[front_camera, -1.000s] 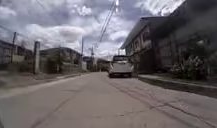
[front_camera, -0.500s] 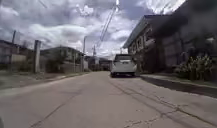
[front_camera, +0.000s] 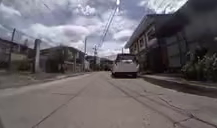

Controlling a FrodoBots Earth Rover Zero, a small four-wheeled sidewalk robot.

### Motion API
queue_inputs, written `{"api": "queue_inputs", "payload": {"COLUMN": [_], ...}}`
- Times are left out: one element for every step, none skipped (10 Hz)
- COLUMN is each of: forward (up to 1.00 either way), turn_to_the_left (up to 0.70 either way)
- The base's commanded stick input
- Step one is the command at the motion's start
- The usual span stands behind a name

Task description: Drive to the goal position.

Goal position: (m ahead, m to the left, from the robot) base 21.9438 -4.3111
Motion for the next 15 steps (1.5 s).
{"api": "queue_inputs", "payload": {"forward": [0.5,0.5,0.5,0.5,0.5,0.5,0.5,0.5,0.5,0.5,0.5,0.5,0.5,0.5,0.5], "turn_to_the_left": [0.0,0.0,0.0,0.0,0.0,0.0,0.0,0.0,0.0,0.0,0.0,0.0,0.0,0.0,0.0]}}
